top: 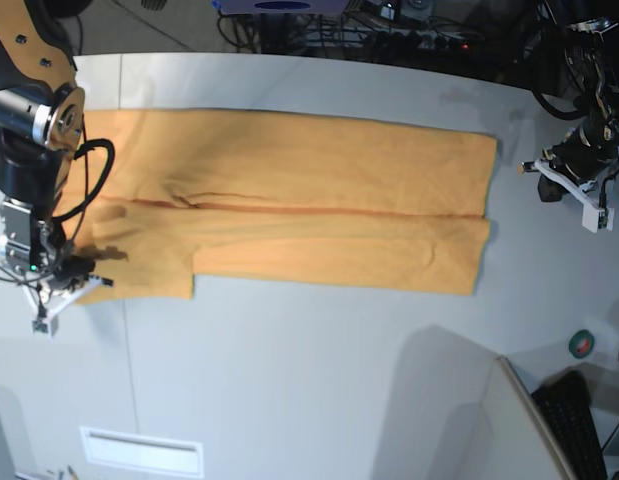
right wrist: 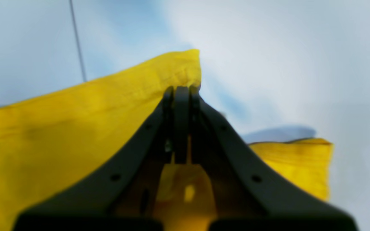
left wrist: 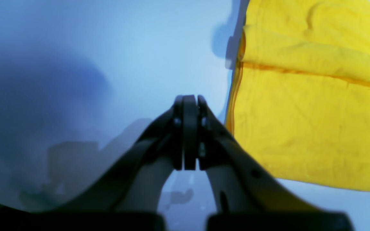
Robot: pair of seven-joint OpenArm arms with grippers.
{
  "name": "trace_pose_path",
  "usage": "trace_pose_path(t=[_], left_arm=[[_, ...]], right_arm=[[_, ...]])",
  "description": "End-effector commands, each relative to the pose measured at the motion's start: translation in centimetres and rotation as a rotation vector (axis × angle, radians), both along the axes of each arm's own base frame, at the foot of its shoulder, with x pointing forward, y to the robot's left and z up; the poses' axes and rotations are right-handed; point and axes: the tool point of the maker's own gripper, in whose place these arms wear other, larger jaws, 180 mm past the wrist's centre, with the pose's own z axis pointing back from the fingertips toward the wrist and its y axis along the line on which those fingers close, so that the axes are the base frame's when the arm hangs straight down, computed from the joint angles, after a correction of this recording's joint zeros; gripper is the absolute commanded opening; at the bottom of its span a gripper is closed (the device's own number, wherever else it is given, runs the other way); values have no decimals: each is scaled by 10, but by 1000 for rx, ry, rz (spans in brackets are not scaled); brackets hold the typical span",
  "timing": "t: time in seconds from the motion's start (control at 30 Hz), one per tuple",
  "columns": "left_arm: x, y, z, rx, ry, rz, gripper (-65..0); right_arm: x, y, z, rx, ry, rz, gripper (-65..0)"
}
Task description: Layout the t-shirt on the table in an organized manner, then fold the t-shirt properly
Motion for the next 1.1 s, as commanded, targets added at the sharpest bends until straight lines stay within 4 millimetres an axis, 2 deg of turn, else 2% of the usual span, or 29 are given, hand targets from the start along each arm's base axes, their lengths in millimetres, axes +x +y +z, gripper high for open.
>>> trace_pose_path(t=[0.0,0.03,0.23,0.6,0.73,0.87,1.07], left_arm=[[9,5,12,21,-40,-11,-650],[9,5,13,21,-41,-11,-650],[11,5,14,21,-46,-11,-650],[11,6,14,24,-45,-12,-650],[11,6,14,25,-46,-12,-650],[18,6,18,24,-62,-11,-650],[22,6,21,25,-69,-12,-650]], right_arm=[[21,-14,30,-30,-78,-10,-650],[20,-5,32,-29,-76,0,-650],[5,13,60,-69,-74,21,-650],[-60,23,88,-135,-27,9,-650],[-90,33,86,-135,9,7,-650],[-122,46,67,-108,70,8,-650],[-153,58,45,-79,141,10,-650]])
